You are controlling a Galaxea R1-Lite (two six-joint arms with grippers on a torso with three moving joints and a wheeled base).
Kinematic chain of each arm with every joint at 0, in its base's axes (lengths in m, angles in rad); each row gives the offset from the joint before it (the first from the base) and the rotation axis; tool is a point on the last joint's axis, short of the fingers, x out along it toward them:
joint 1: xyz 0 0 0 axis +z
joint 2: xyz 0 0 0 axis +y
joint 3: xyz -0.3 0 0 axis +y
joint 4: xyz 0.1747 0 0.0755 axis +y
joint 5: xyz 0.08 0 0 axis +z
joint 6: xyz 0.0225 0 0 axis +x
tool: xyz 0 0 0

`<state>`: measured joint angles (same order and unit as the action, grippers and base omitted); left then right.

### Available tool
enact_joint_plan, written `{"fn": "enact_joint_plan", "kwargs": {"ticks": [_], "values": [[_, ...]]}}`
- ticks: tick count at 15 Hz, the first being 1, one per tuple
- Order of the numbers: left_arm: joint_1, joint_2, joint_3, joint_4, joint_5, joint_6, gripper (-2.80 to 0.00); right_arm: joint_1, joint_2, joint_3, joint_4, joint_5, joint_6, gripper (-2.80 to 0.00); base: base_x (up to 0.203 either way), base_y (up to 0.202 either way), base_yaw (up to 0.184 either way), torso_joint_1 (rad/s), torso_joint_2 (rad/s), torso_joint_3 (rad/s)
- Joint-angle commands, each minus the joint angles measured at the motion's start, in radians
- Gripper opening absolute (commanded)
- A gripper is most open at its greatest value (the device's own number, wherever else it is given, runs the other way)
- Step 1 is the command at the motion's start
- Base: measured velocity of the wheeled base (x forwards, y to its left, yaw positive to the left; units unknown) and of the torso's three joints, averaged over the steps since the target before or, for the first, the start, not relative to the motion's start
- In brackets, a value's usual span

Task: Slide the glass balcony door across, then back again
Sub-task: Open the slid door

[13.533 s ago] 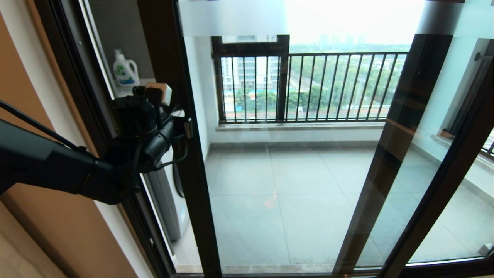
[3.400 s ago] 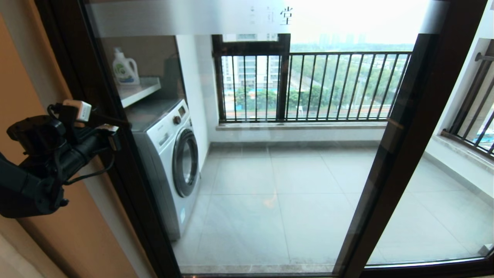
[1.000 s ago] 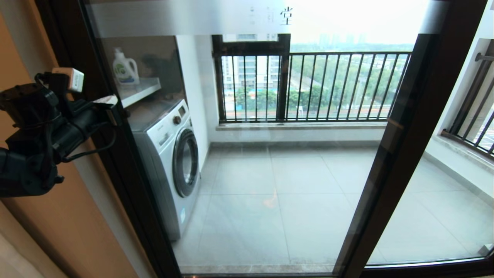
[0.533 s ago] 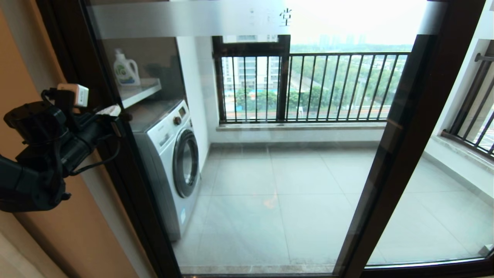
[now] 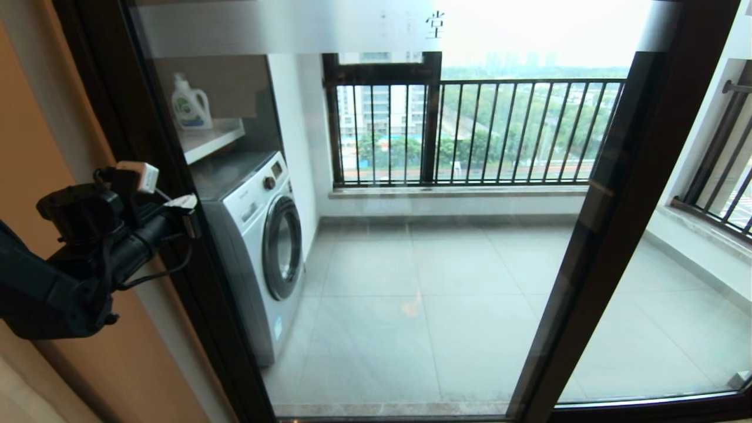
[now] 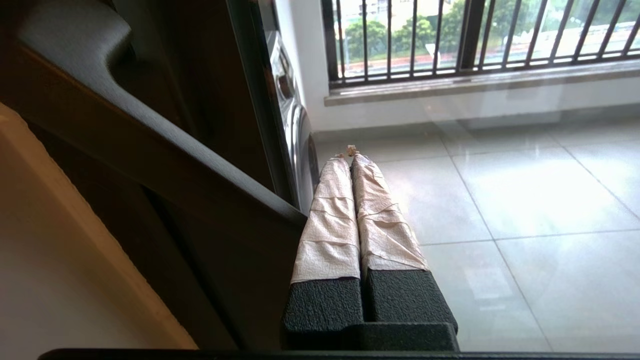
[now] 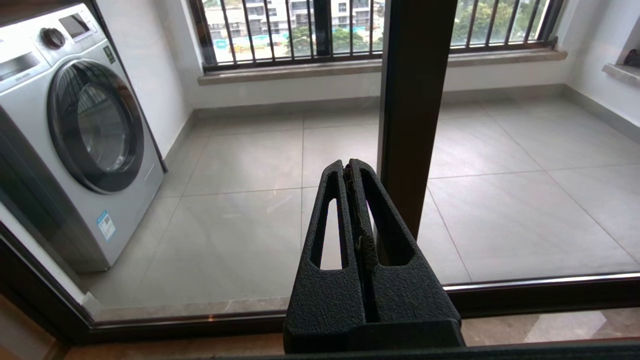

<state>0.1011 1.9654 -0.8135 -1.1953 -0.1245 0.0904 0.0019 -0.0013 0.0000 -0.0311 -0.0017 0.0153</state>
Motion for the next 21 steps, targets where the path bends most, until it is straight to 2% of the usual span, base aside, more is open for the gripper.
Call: {"fn": "enact_joint_plan", "kwargs": {"ticks": [1,19,21], "values": [[0.008,0.01,0.001,-0.015,-0.001,0.002,-2.8,0.0,0.001,0.012,0.0,0.0,0.0,-2.8,0.0,0.0,0.0,0.0,0.0,0.0],[0.127,0.046,0.014,-0.018,-0.011,0.002,-2.8,0.0,0.001,0.012,0.0,0.0,0.0,-2.8,0.0,0.0,0.0,0.0,0.0,0.0],[0.13,0.048,0.023,-0.058,-0.011,0.0,-2.8,0.0,0.001,0.012,0.0,0.0,0.0,-2.8,0.0,0.0,0.0,0.0,0.0,0.0]]}}
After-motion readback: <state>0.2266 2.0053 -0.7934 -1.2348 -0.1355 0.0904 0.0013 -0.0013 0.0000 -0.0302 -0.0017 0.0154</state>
